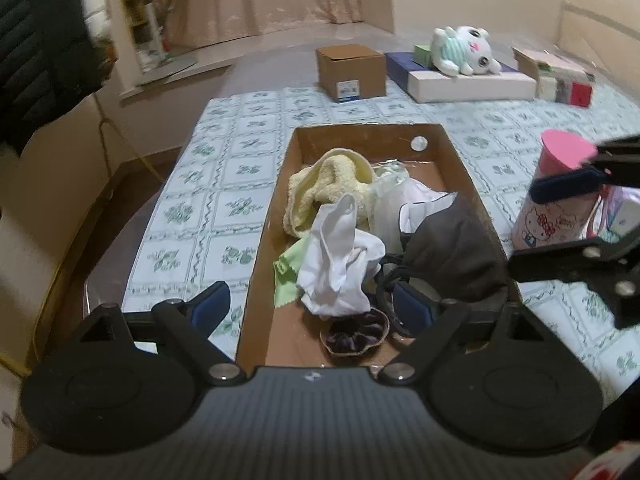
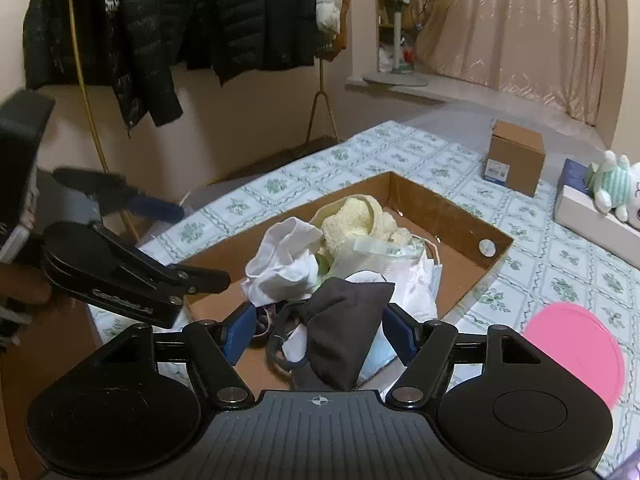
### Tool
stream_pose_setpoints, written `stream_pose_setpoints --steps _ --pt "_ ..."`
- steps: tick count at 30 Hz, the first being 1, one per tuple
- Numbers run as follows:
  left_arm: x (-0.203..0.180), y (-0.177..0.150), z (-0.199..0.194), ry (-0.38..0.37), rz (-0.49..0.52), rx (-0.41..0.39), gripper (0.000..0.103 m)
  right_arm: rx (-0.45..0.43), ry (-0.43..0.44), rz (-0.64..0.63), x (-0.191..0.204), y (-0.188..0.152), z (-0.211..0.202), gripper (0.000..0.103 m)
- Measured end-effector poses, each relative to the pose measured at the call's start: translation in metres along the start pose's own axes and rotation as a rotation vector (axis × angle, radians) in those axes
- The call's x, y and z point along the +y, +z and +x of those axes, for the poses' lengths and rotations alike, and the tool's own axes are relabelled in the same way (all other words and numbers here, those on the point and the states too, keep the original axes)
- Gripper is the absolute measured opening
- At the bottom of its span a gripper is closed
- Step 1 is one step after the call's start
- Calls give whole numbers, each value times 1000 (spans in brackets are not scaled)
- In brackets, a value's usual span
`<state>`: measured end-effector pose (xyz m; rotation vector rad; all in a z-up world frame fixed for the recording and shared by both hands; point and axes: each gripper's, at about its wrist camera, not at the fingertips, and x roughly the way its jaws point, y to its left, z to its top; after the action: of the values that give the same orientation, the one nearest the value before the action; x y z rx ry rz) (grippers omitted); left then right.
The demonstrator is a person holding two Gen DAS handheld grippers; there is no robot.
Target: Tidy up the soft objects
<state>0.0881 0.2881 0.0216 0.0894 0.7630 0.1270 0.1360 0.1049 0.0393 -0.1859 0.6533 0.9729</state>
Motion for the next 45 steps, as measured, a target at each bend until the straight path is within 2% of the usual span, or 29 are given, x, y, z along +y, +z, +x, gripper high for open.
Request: stream_pose_setpoints --steps 3,9,12,17,20,34,45 --pt "-1 -6 -7 3 -58 -10 87 -8 -2 21 3 -6 -14 71" --pt "-14 -15 -22 119 -94 -47 87 0 -30 73 5 -17 -33 71" --pt "-19 -18 -28 142 -100 -44 87 4 -48 97 5 -23 -43 71" --pt "-25 -24 -42 116 -119 -52 87 -5 -68 157 3 -32 -61 72" --pt "-34 -29 -55 125 -117 -78 87 -4 -81 185 3 -37 -71 72" --pt "-57 -53 -117 100 -312 -86 87 7 -121 287 6 -68 -120 72" --pt "-94 -68 -142 48 -310 -46 87 8 -163 285 9 -90 -151 72"
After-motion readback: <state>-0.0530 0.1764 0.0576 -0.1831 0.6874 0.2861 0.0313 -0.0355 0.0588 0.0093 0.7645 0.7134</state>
